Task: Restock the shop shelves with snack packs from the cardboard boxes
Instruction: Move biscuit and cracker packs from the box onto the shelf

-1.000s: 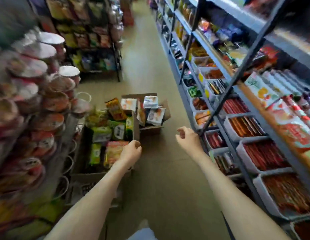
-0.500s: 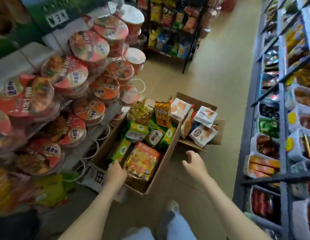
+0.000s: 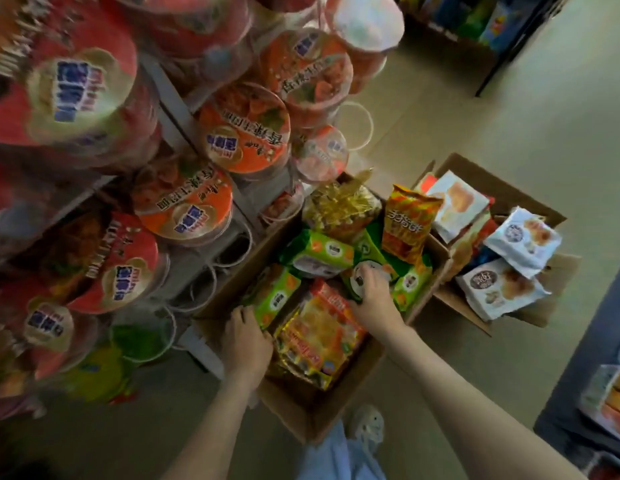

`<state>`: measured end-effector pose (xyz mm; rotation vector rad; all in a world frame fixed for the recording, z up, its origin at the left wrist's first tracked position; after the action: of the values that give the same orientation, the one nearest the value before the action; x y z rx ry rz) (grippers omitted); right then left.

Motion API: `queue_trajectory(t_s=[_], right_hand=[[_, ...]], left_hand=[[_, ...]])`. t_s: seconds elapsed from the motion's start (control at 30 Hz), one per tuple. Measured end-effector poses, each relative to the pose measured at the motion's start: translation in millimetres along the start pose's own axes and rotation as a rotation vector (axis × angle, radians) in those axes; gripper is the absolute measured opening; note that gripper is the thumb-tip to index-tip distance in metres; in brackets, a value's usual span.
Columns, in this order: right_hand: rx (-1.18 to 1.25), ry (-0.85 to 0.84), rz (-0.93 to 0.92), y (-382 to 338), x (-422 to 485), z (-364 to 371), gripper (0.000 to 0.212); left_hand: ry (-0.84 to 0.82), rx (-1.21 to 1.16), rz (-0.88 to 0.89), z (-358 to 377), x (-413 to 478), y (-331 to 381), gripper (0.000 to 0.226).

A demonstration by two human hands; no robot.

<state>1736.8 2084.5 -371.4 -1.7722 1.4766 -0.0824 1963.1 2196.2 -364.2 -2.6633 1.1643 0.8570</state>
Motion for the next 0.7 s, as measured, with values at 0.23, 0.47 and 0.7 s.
queue_trajectory(t_s=[0.23,0.47,0.7], right_hand=[[-0.266,0.007,-0.141,-26,112,40,0.076],[-0.285,0.203,-0.313,-29,96,26,0.052],[-0.289,0.439,-0.379,-31,15,-27,0.061]], left_hand=[[-0.025,0.204,0.097,44,45,21,0.077],[-0.085,0.310,0.067,53,56,24,0.072],[-0.258,-0.514,-0.096,20,32,71,0.056]])
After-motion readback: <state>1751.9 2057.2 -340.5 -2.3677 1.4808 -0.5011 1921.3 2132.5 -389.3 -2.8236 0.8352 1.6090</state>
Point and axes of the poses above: each hand's wrist, its own x-axis towards the middle knuckle, its own z-axis out of the palm, y = z × x, the point moved 9 cm from there along x, towards the middle knuckle, and after that the axes turned 4 degrees about -z, right-handed, at the moved point
